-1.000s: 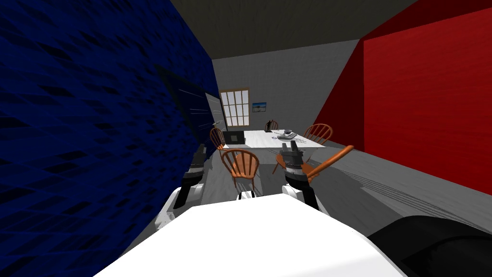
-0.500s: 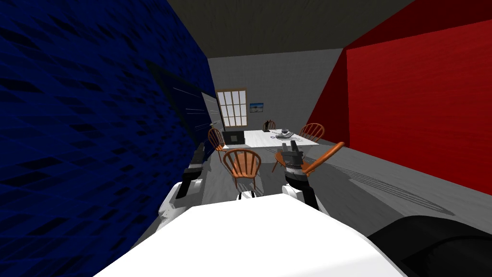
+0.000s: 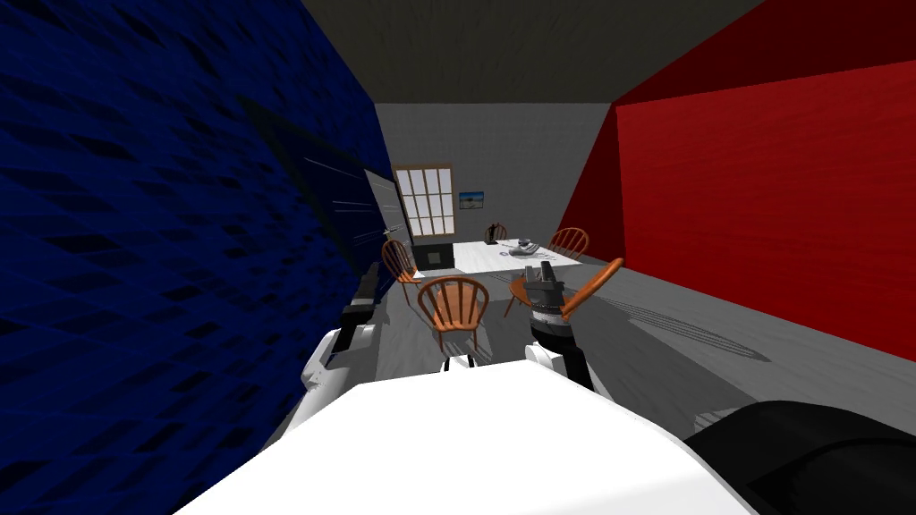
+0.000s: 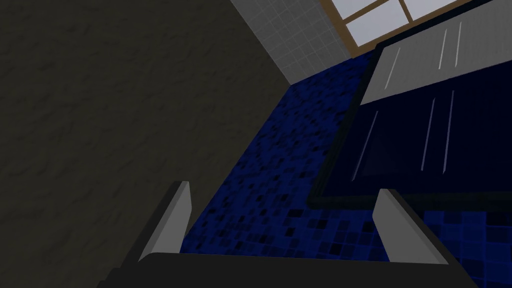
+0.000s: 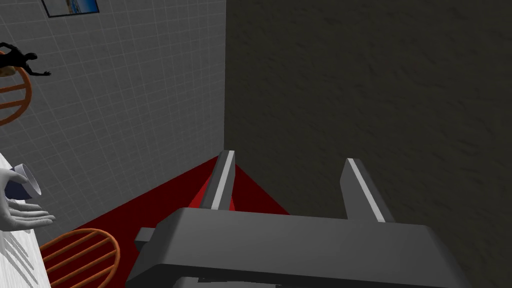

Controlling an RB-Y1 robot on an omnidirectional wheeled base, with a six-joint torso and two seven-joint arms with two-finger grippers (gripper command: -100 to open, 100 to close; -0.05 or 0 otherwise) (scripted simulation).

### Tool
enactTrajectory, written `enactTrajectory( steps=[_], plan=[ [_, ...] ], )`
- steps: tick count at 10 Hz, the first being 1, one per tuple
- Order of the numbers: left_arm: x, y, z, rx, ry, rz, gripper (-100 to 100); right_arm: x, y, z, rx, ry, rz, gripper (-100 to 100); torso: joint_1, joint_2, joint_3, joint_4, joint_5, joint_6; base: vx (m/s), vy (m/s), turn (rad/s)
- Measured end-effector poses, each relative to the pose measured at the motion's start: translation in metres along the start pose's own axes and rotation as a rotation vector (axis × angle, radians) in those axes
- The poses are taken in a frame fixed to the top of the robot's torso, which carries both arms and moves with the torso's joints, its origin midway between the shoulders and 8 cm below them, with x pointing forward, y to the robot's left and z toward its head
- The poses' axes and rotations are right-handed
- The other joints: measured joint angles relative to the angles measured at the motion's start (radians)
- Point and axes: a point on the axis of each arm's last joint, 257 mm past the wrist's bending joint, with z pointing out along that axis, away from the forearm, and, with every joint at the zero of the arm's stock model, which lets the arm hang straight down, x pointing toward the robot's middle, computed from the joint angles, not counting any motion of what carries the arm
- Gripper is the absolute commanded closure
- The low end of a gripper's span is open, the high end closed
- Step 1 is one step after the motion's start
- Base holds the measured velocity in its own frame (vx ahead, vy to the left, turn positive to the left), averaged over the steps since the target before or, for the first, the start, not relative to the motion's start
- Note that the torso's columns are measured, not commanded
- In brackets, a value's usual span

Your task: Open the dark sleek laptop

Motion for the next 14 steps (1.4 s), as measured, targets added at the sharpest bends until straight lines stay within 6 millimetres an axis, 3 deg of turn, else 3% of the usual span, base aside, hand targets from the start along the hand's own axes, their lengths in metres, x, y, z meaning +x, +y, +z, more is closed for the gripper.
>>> enactTrajectory(
  steps=[14],
  plan=[
    [-0.052, 0.101, 0.058, -0.2, -0.064, 0.128, -100, 0.0, 0.0, 0.0, 0.0, 0.0, 0.0, 0, -0.002, -0.001, 0.0, 0.0, -0.001, -0.001, -0.002, 0.085, -0.13]
  ],
)
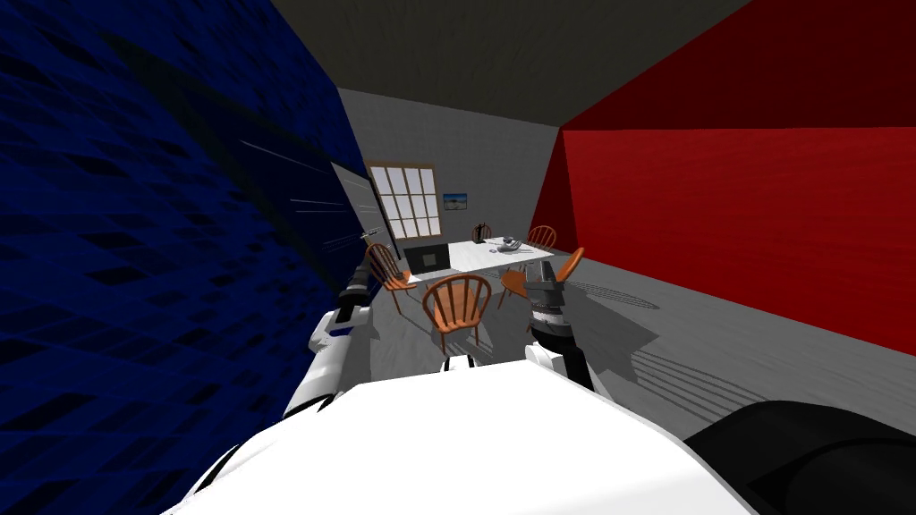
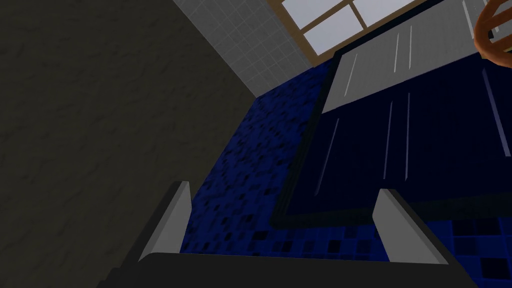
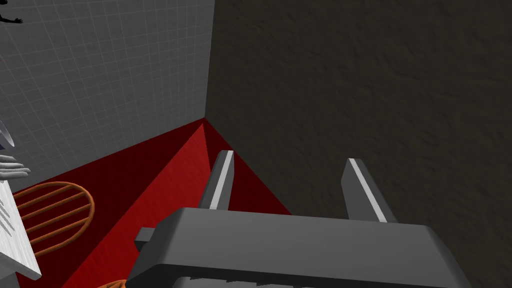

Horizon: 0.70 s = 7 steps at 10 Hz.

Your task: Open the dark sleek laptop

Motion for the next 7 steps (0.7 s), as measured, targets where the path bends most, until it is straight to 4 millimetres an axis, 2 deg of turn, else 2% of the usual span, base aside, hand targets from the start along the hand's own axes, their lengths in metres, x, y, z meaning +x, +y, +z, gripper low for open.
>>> enactTrajectory(
  steps=[3, 5, 6, 7],
  plan=[
    [0.0, 0.021, 0.015, -0.058, -0.004, 0.01, -100, 0.0, 0.0, 0.0, 0.0, 0.0, 0.0, 0, 0.003, -0.001, 0.0, 0.0, 0.001, 0.001, 0.013, 0.074, -0.175],
    [0.001, 0.033, 0.033, -0.107, -0.008, 0.018, -100, 0.0, 0.0, 0.0, 0.0, 0.0, 0.0, 0, 0.005, -0.001, -0.001, 0.0, 0.001, 0.0, 0.014, 0.124, -0.215],
    [0.003, 0.041, 0.04, -0.136, -0.007, 0.02, -100, 0.0, 0.0, 0.0, 0.0, 0.0, 0.0, 0, 0.004, 0.0, 0.0, 0.0, 0.001, 0.0, 0.005, 0.085, -0.073],
    [0.008, 0.048, 0.039, -0.16, 0.0, 0.02, -100, 0.0, 0.0, 0.0, 0.0, 0.0, 0.0, 0, 0.001, 0.001, 0.001, 0.0, 0.0, 0.0, 0.013, 0.065, -0.132]
  ],
)
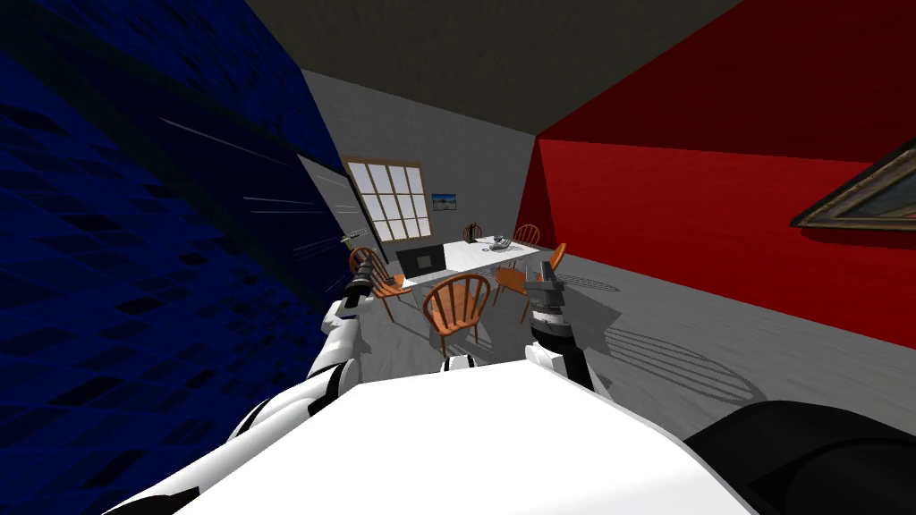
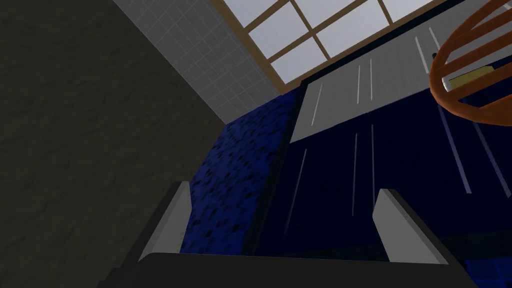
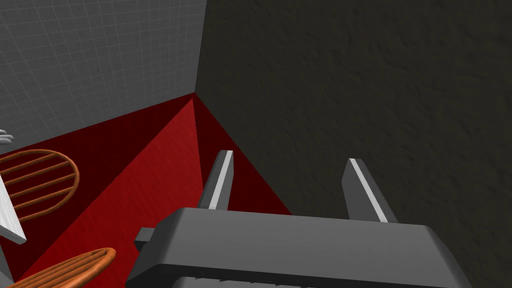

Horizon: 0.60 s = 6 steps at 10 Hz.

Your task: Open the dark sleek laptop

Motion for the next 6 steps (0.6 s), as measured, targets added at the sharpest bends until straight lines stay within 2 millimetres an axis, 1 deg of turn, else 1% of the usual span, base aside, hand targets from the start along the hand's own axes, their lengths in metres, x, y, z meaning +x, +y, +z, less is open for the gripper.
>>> enactTrajectory(
  steps=[1, 3, 4, 5, 6],
  plan=[
    [0.004, 0.006, 0.005, -0.023, 0.005, 0.0, -100, 0.0, 0.0, 0.0, 0.0, 0.0, 0.0, 0, -0.001, -0.001, 0.0, 0.0, -0.001, 0.001, 0.019, 0.076, -0.24],
    [0.01, 0.014, 0.014, -0.064, 0.016, 0.002, -100, 0.0, 0.0, 0.0, 0.0, 0.0, 0.0, 0, 0.001, -0.001, -0.001, 0.0, 0.0, 0.0, 0.012, 0.058, -0.093],
    [0.014, 0.018, 0.018, -0.084, 0.023, 0.002, -100, 0.0, 0.0, 0.0, 0.0, 0.0, 0.0, 0, 0.001, -0.001, -0.001, 0.0, 0.0, 0.001, 0.013, 0.076, -0.159],
    [0.018, 0.019, 0.024, -0.105, 0.03, 0.002, -100, 0.0, 0.0, 0.0, 0.0, 0.0, 0.0, 0, 0.002, -0.001, -0.001, 0.0, 0.0, 0.001, 0.017, 0.06, -0.079],
    [0.022, 0.022, 0.025, -0.119, 0.036, 0.003, -100, 0.0, 0.0, 0.0, 0.0, 0.0, 0.0, 0, 0.002, -0.001, -0.001, 0.0, 0.0, 0.0, 0.014, 0.054, -0.139]
  ],
)
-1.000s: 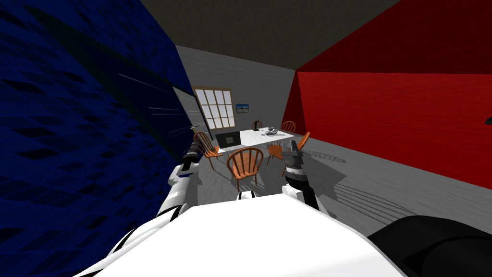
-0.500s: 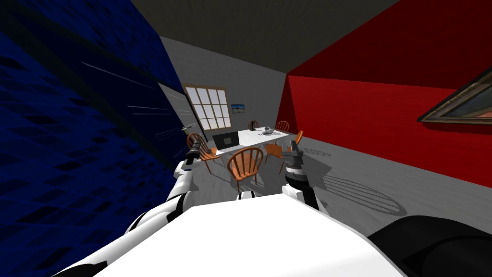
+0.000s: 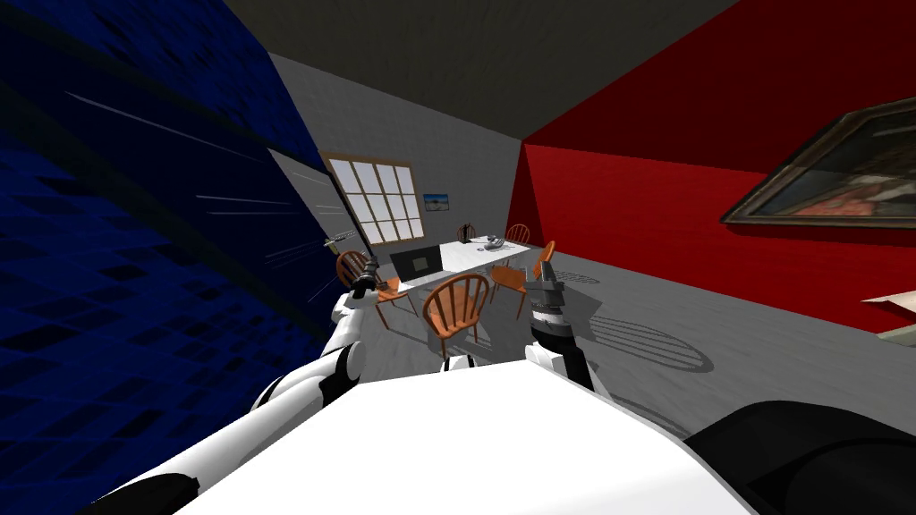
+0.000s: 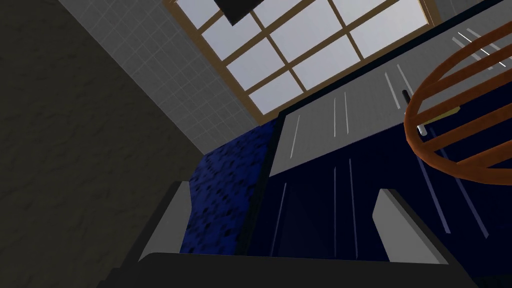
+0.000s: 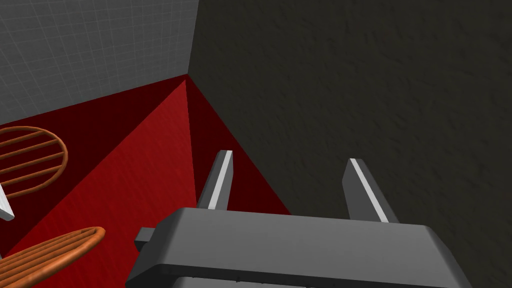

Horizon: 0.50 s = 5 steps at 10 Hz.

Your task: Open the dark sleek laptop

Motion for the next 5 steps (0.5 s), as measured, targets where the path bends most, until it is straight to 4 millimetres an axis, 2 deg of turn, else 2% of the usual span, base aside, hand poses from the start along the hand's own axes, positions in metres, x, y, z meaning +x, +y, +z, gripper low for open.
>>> enactTrajectory(
  steps=[3, 5],
  plan=[
    [0.013, 0.006, 0.012, -0.053, 0.025, 0.002, -100, 0.0, 0.0, 0.0, 0.0, 0.0, 0.0, 0, 0.001, 0.0, 0.0, 0.0, 0.0, 0.001, 0.023, 0.075, -0.166],
    [0.019, 0.007, 0.018, -0.082, 0.04, 0.003, -100, 0.0, 0.0, 0.0, 0.0, 0.0, 0.0, 0, -0.001, 0.0, 0.0, 0.0, 0.0, 0.0, 0.015, 0.039, -0.059]
  ],
)
